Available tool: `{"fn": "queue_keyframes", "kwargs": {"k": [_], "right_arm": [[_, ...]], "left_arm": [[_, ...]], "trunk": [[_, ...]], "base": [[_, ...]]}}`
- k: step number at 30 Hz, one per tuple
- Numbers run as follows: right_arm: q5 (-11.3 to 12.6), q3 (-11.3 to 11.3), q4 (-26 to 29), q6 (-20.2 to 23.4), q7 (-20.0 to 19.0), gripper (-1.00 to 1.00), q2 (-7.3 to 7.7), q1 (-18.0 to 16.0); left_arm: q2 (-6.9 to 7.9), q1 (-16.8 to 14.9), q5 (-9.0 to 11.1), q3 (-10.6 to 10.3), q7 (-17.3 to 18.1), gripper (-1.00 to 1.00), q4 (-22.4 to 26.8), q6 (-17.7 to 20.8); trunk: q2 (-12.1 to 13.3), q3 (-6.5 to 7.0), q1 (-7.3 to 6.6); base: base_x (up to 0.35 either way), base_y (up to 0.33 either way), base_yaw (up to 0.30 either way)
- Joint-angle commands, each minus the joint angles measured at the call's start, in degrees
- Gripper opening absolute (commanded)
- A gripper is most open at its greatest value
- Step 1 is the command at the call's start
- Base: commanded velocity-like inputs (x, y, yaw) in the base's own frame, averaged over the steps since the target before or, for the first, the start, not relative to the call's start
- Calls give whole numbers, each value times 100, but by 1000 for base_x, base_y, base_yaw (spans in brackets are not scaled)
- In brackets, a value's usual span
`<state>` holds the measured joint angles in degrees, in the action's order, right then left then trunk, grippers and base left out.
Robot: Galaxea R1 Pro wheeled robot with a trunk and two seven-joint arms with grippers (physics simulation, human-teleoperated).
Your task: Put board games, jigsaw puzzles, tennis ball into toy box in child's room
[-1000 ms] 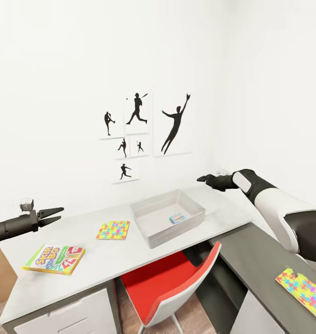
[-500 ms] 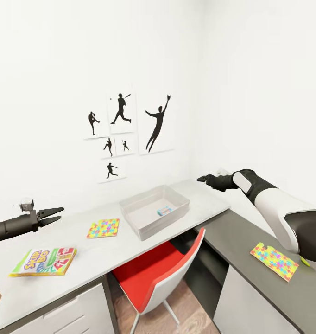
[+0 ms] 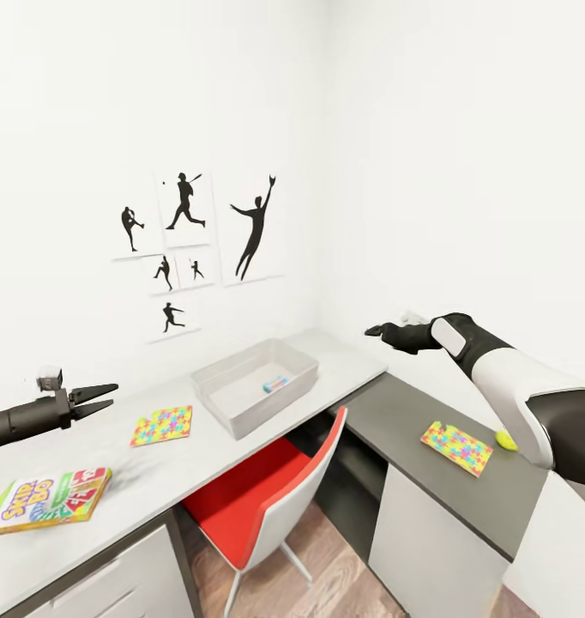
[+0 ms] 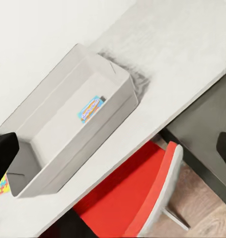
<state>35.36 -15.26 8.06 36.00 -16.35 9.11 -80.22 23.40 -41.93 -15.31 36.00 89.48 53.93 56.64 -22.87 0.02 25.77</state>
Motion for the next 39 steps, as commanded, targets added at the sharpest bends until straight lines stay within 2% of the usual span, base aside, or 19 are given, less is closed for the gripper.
{"fn": "queue_keyframes", "kwargs": {"k": [1,13,39], "right_arm": [[15,-47,3,12,-22,100,3,-2],[15,-47,3,12,-25,100,3,-2],[14,-47,3,12,-21,100,12,-2]], "left_arm": [[-2,-3,-60,12,52,100,3,58],[1,-3,-60,12,52,100,3,58],[-2,-5,-60,12,52,100,3,58]], "trunk": [[-5,-3,1],[-5,-3,1],[-5,-3,1]], "base": [[-137,107,-278],[-151,124,-278],[-160,191,-279]]}}
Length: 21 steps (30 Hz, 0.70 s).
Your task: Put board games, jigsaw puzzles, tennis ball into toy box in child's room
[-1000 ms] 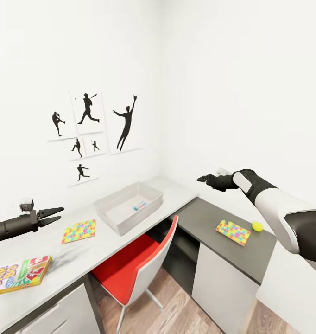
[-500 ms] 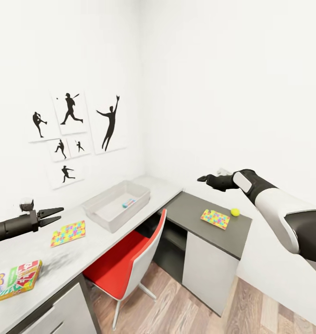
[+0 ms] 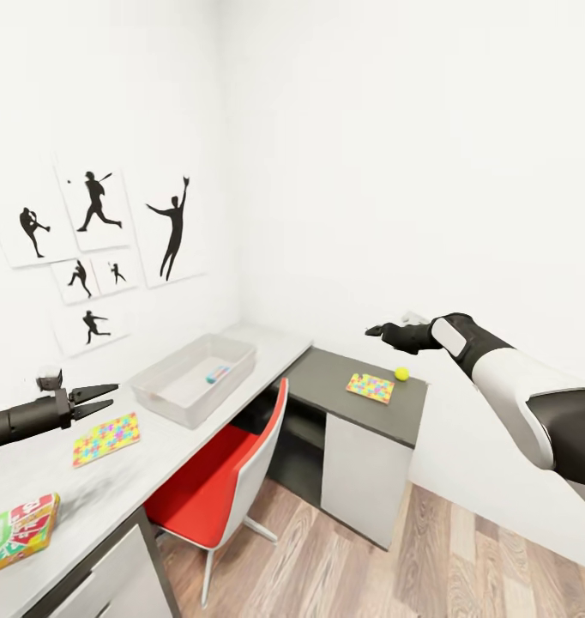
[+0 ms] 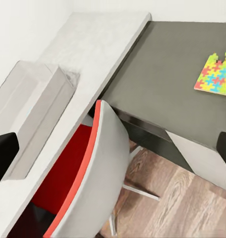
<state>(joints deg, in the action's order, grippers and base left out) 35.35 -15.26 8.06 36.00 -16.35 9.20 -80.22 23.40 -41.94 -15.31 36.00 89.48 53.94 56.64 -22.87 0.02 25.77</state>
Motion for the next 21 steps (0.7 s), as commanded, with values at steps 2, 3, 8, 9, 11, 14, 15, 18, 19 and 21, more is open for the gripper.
{"fn": "queue_keyframes", "kwargs": {"k": [2,3,8,9,11,14,15,18,19,21], "right_arm": [[13,-47,-2,12,-20,100,3,-1],[14,-47,-3,12,-20,100,3,2],[12,-47,-6,12,-17,100,3,13],[11,-47,-6,12,-17,100,3,13],[10,-47,-6,12,-17,100,3,14],[11,-47,-6,12,-17,100,3,16],[10,-47,-6,12,-17,100,5,16],[12,-47,-6,15,-17,100,24,18],[13,-47,-6,14,-17,100,29,19],[11,-47,-6,15,-17,100,38,21]], "left_arm": [[-2,-2,-60,12,52,100,3,58],[-2,-3,-60,12,52,100,3,58],[-2,-2,-60,12,52,100,3,51],[-2,-3,-60,12,52,100,3,51],[-2,-2,-60,12,52,100,3,50],[-2,-1,-60,12,52,100,3,49],[-2,-2,-60,12,52,100,3,49],[-2,-4,-55,12,52,100,3,49],[-2,-3,-54,12,52,100,3,49],[-5,-1,-53,12,52,100,3,49]], "trunk": [[-5,-3,1],[-5,-3,1],[-5,-3,1],[-5,-3,1],[-5,-3,1],[-5,-3,1],[-5,-3,1],[-5,-3,1],[-5,-3,1],[-5,-3,1]], "base": [[-114,152,-279],[-99,137,-279],[-44,82,-279],[-14,30,-279],[-7,16,-279],[-3,7,-279],[-2,4,-279],[-1,2,-279],[0,1,-279],[0,1,-279]]}}
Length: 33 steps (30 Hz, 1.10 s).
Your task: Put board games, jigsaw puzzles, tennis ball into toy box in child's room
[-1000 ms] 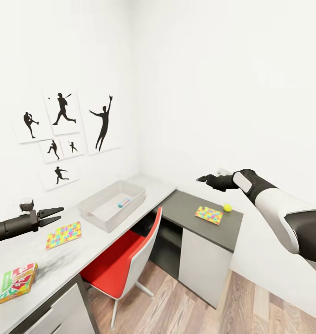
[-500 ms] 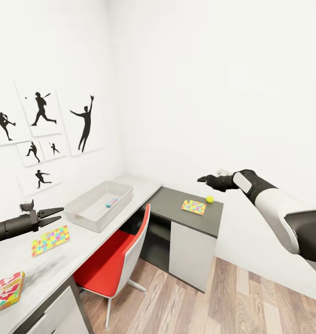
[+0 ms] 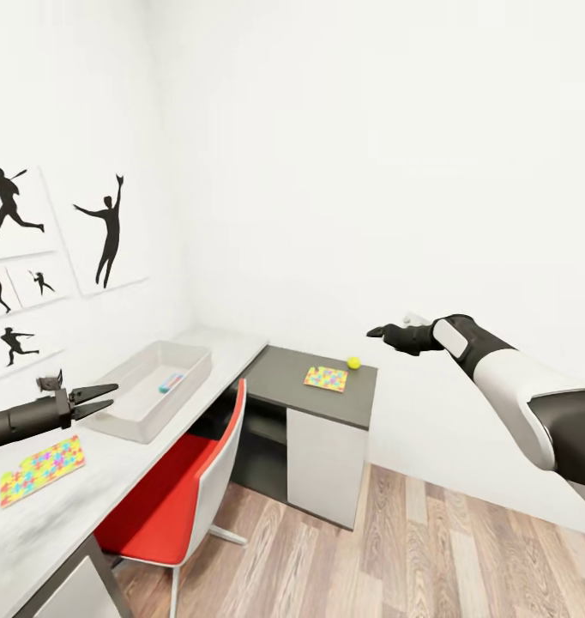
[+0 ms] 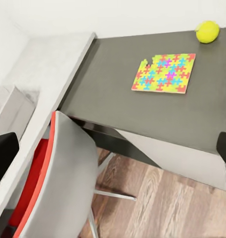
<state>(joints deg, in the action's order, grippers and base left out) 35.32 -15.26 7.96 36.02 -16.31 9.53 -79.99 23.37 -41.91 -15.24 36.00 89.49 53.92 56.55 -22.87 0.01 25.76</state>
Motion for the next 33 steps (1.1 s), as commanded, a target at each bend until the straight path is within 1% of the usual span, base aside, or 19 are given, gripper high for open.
{"fn": "queue_keyframes", "kwargs": {"k": [1,8,13,17,23,33], "right_arm": [[14,-47,4,14,-22,100,6,-1],[12,-43,4,14,0,100,19,8],[17,-46,4,13,161,100,16,9],[17,-47,4,12,210,100,14,9],[19,-47,4,12,231,100,14,10],[19,-47,-7,13,256,100,16,17]], "left_arm": [[-4,-3,-60,12,51,100,4,58],[-8,-5,-59,12,51,100,4,58],[-8,-3,-58,12,51,100,4,58],[-8,-3,-62,9,51,100,4,58],[-4,-2,-66,11,51,100,4,58],[-7,5,-59,12,51,100,4,58]], "trunk": [[-4,-3,2],[-4,-3,2],[-4,-3,2],[-4,-3,2],[-4,-3,2],[-4,-3,2]], "base": [[0,0,-279],[0,0,-279],[-20,3,-279],[-93,46,-279],[-116,68,-279],[-14,8,-280]]}}
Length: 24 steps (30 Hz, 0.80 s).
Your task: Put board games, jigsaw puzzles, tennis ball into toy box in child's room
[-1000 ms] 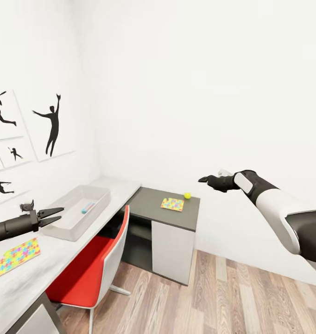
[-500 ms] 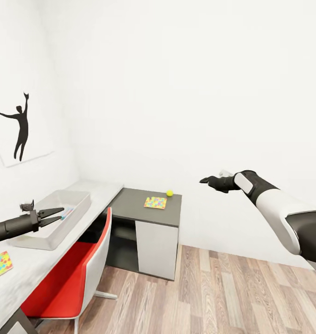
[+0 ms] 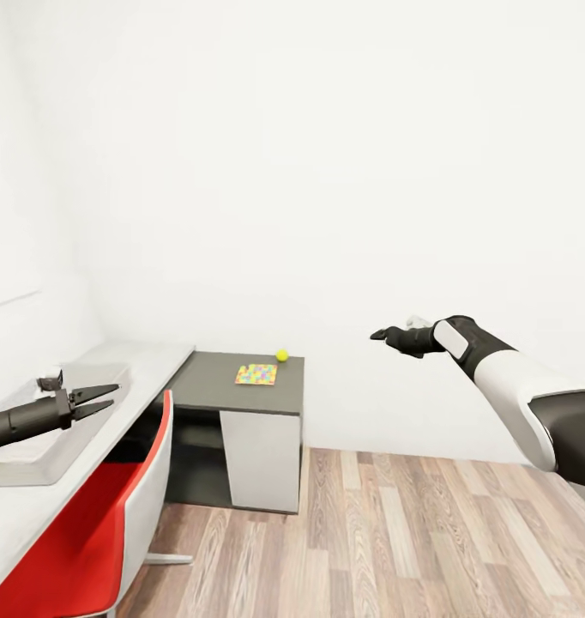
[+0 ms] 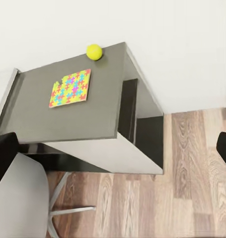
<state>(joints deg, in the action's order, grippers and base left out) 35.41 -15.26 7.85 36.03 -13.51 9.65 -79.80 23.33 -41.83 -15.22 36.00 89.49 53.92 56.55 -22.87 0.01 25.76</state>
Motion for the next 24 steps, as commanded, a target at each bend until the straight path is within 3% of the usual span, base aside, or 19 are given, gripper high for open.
{"fn": "queue_keyframes", "kwargs": {"k": [1,16,22,24], "right_arm": [[10,-47,-2,15,-11,100,6,12],[8,-47,-13,8,110,100,-4,279],[2,-61,-12,-42,353,100,-71,539],[2,-70,-12,-175,516,100,-95,712]], "left_arm": [[-3,-3,-60,12,51,100,4,58],[-63,-1,-66,-8,51,100,4,51],[-93,6,-79,-304,51,100,-30,2],[-181,9,-88,-403,3,100,-51,-28]], "trunk": [[-5,-3,2],[-5,-3,2],[-5,-3,2],[-5,-3,2]], "base": [[-1,1,-279],[0,0,-279],[0,0,-280],[0,0,-280]]}}
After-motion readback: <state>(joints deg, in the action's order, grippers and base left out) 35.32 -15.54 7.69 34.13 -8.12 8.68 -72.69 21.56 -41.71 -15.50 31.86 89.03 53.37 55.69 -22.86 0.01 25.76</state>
